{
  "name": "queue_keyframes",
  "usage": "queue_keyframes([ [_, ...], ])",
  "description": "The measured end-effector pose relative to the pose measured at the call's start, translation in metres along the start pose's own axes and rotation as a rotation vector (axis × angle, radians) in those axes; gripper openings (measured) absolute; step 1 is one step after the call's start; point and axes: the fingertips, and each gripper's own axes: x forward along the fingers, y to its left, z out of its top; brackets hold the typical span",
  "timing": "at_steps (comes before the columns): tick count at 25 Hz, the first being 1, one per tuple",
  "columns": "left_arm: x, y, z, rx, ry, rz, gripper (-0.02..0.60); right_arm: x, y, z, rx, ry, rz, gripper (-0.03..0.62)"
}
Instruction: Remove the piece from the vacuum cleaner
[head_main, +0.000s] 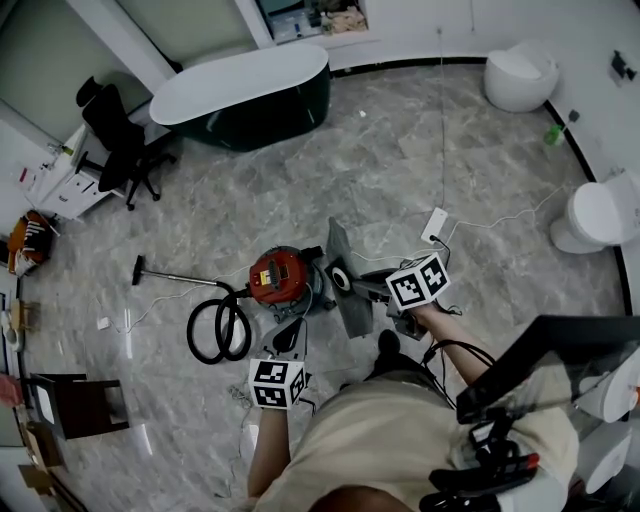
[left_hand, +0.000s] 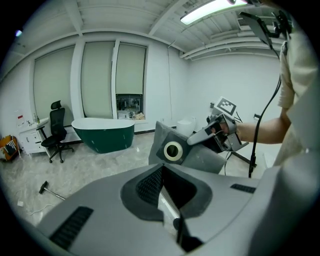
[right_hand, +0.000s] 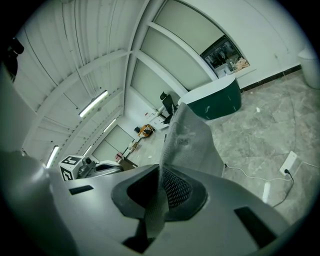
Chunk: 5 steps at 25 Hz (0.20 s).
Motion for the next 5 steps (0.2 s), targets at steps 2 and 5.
queue_keyframes([
  [2, -0.014, 0.003, -0.004, 0.001, -0.015, 0.0, 0.003, 0.006, 0.012, -0.008, -0.007, 0.005, -0.005, 0.021],
  [5, -0.036, 0.007, -0.014, 0.009, -0.034, -0.006, 0.003, 0.013, 0.031, -0.022, -0.027, 0.005, -0.026, 0.021],
])
